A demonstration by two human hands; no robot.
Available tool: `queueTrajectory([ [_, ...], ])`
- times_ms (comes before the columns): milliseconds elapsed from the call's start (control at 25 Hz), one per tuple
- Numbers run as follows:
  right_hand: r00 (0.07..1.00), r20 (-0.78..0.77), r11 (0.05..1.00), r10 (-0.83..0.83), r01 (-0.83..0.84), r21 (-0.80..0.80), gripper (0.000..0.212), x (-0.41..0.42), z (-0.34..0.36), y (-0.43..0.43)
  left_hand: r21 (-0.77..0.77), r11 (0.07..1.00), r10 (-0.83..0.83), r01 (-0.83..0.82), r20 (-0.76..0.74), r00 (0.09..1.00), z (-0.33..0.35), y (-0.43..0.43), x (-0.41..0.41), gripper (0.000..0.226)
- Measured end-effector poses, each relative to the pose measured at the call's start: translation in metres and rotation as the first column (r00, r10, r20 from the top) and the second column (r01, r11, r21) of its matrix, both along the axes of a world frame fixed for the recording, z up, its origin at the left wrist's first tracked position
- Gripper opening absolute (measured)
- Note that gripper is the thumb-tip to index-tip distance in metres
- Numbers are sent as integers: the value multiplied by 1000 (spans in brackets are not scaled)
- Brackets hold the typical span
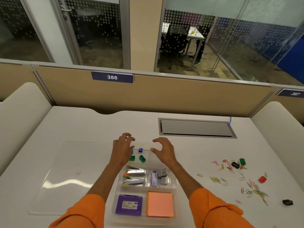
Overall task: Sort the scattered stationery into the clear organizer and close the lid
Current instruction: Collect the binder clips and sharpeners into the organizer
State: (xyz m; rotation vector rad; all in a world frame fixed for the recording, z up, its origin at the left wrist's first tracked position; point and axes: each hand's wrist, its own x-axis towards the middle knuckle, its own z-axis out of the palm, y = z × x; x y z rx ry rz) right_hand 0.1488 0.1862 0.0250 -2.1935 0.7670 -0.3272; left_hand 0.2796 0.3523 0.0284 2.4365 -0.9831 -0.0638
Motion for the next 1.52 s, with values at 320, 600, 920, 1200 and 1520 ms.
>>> queueTrajectory([
  [320,990,45,991,-131,132,-24,36,-81,17,-52,-56,984,-173,172,-11,985,11,-66,-75,26],
  [600,956,40,956,-292,293,-10,36,-184,25,-116,-70,926,-369,372,54,928,11,-136,-147,27],
  [920,883,10,882,-470,469,48,40,-303,22,-183,-18,853,-519,522,83,851,5,-226,-222,30],
  [1200,805,-40,805,-592,593,32,37,-377,-1,-233,56,818,-574,573,22,818,-11,-290,-277,29],
  [1520,745,-84,741,-662,667,77,46,-413,-34,-276,124,852,-508,509,-37,860,-35,-339,-316,33],
])
